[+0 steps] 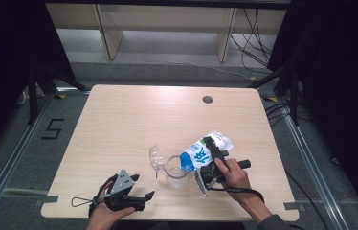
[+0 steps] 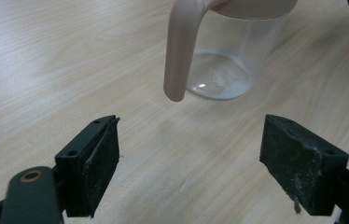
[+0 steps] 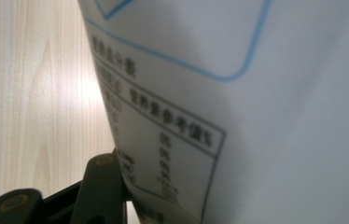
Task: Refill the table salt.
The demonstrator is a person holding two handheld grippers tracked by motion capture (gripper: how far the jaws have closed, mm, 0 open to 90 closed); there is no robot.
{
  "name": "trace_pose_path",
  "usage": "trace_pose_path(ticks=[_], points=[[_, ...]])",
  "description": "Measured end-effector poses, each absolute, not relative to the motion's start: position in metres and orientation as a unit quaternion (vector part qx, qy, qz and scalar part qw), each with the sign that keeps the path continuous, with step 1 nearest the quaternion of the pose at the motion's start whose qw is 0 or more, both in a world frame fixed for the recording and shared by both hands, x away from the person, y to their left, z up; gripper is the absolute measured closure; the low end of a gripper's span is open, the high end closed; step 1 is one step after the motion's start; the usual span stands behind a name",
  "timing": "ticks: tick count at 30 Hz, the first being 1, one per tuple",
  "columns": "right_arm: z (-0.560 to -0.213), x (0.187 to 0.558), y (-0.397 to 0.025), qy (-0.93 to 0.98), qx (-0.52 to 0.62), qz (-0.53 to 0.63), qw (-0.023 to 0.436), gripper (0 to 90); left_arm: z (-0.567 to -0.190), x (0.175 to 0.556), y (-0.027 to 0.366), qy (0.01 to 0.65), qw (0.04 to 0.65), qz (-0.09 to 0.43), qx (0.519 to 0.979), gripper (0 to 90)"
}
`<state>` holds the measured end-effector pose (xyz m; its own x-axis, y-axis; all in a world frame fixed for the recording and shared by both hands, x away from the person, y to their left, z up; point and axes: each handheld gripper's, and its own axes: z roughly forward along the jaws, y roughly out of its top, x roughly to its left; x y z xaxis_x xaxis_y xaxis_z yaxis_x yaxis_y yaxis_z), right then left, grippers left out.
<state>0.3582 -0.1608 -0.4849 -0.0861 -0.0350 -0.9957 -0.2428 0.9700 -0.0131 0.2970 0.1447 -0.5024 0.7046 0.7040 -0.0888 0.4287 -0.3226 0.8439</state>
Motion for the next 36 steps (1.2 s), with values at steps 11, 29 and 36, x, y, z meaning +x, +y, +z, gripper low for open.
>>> trace_pose_path(ticks=[11, 29, 36], points=[[-0.4846, 0.3577, -0.1606, 0.73, -0.095, 0.077, 0.673, 52.2, -0.5025, 0.2971, 0.1446, 0.353, 0.462, 0.15, 0.8, 19.3], [-0.4815, 0.3573, -0.1599, 0.723, -0.109, 0.072, 0.679, 52.8, -0.5026, 0.297, 0.145, 0.353, 0.463, 0.151, 0.799, 19.3], [-0.4819, 0.3565, -0.1607, 0.72, -0.1, 0.074, 0.683, 52.9, -0.5023, 0.2966, 0.1447, 0.354, 0.462, 0.151, 0.799, 19.3]])
